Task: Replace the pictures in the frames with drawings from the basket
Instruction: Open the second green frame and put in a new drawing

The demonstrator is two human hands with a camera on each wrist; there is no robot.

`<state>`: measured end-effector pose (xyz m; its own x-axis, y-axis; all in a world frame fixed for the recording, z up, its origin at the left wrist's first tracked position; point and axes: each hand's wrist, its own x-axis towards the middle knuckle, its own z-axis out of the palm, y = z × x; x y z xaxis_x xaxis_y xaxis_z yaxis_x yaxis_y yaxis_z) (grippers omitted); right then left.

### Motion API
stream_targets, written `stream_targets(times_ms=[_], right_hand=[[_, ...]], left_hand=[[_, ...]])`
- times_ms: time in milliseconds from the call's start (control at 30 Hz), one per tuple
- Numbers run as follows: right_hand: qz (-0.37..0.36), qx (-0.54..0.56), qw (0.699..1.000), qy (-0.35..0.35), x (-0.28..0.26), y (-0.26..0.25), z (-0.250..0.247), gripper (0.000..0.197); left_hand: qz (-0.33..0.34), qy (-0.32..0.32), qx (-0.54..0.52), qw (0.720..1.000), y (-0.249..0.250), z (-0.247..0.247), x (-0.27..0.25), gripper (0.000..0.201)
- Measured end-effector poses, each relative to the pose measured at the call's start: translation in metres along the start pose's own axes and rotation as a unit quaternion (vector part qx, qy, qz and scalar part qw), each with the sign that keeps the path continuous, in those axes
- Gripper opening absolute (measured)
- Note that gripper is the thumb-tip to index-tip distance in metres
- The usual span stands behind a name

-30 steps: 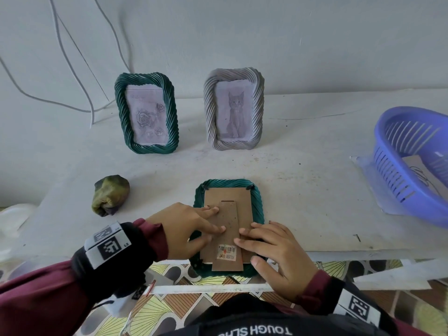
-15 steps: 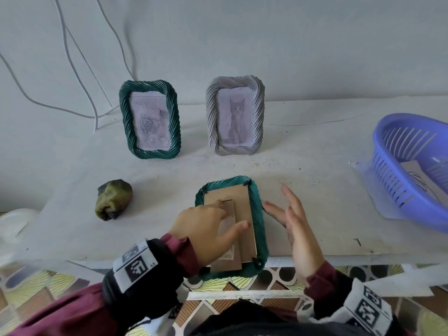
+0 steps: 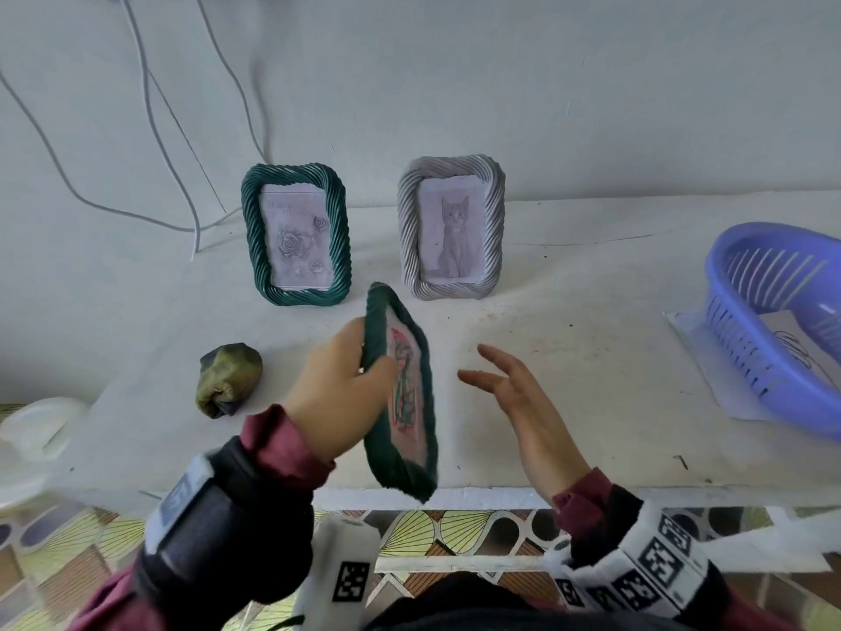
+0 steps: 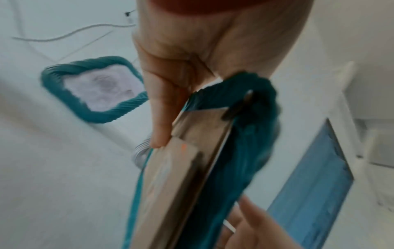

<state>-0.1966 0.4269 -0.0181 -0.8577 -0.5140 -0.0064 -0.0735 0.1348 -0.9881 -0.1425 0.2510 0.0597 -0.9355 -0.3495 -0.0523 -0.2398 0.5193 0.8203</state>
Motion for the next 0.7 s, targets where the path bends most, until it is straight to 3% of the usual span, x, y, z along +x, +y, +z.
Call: stream_targets(times_ms=[133, 233, 300, 367, 433, 500, 700], right_hand=[[-0.045, -0.114, 0.992, -0.005, -0.006, 0.013, 0.003, 0.039], [-0.059, -0.197, 0.978, -0.025, -0.007, 0.023, 0.003, 0.052], [-0.038, -0.277, 0.959, -0.046, -0.008, 0.028, 0.001, 0.083], [-0.028, -0.357, 0.93, -0.075, -0.008, 0.027, 0.002, 0.11], [-0.033, -0.417, 0.904, -0.095, -0.008, 0.023, 0.004, 0.114], [-0.029, -0.436, 0.894, -0.098, -0.007, 0.023, 0.006, 0.115], [-0.036, -0.446, 0.89, -0.094, -0.006, 0.026, 0.007, 0.117]], left_hand=[[-0.062, -0.017, -0.271, 0.96, -0.024, 0.01, 0.004, 0.022], [-0.101, -0.015, -0.308, 0.946, -0.045, 0.021, 0.009, 0.023], [-0.116, 0.0, -0.274, 0.955, -0.059, 0.028, 0.012, 0.022], [-0.104, 0.038, -0.161, 0.981, -0.073, 0.033, 0.017, 0.011], [-0.102, 0.052, 0.038, 0.993, -0.083, 0.034, 0.019, 0.024], [-0.103, 0.064, 0.152, 0.981, -0.09, 0.031, 0.02, 0.036], [-0.068, 0.084, 0.208, 0.972, -0.094, 0.027, 0.012, 0.047]])
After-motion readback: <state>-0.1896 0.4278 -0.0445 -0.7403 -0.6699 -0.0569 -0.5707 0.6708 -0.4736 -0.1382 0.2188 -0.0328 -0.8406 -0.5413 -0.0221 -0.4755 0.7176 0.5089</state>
